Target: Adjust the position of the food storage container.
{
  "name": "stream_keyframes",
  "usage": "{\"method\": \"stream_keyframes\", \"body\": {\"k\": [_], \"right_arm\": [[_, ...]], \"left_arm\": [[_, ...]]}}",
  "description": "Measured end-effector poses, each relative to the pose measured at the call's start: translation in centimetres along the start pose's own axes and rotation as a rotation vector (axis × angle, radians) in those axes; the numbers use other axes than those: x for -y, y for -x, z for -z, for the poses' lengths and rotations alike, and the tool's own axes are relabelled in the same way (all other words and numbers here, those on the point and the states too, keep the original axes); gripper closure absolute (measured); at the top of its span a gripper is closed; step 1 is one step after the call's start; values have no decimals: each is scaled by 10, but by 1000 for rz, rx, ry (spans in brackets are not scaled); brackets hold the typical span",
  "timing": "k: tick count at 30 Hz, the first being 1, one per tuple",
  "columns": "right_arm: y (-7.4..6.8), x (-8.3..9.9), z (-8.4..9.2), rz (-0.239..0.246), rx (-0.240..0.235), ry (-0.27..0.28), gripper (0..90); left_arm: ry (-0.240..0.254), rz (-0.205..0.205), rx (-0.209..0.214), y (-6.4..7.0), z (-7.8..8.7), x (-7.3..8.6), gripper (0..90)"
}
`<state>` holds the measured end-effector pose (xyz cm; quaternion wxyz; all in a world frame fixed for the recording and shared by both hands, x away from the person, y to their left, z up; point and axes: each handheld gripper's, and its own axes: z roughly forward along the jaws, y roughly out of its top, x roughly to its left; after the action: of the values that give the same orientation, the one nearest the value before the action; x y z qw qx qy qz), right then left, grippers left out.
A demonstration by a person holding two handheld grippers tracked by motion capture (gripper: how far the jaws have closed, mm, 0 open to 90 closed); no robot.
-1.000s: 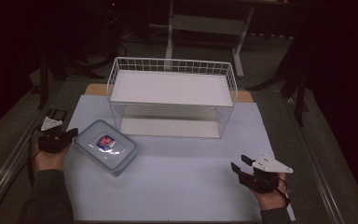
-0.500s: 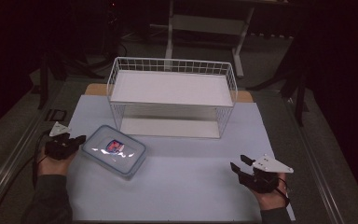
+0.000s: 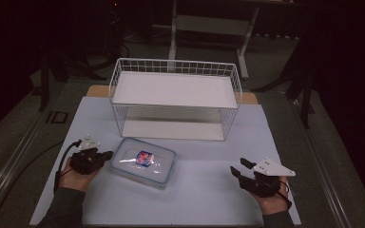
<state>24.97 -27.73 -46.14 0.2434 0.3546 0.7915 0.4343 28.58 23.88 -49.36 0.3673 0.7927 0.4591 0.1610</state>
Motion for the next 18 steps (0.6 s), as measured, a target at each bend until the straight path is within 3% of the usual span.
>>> {"method": "stream_keyframes", "body": {"k": [7,18], "right_arm": [[0,0,1,-5,-6,6,496],[-2,0,1,-11,-12,7,481]], "left_arm": [[-10,-65,71,29,-10,-5,898],[-27,-113,173,62,-21,-11,897]]}}
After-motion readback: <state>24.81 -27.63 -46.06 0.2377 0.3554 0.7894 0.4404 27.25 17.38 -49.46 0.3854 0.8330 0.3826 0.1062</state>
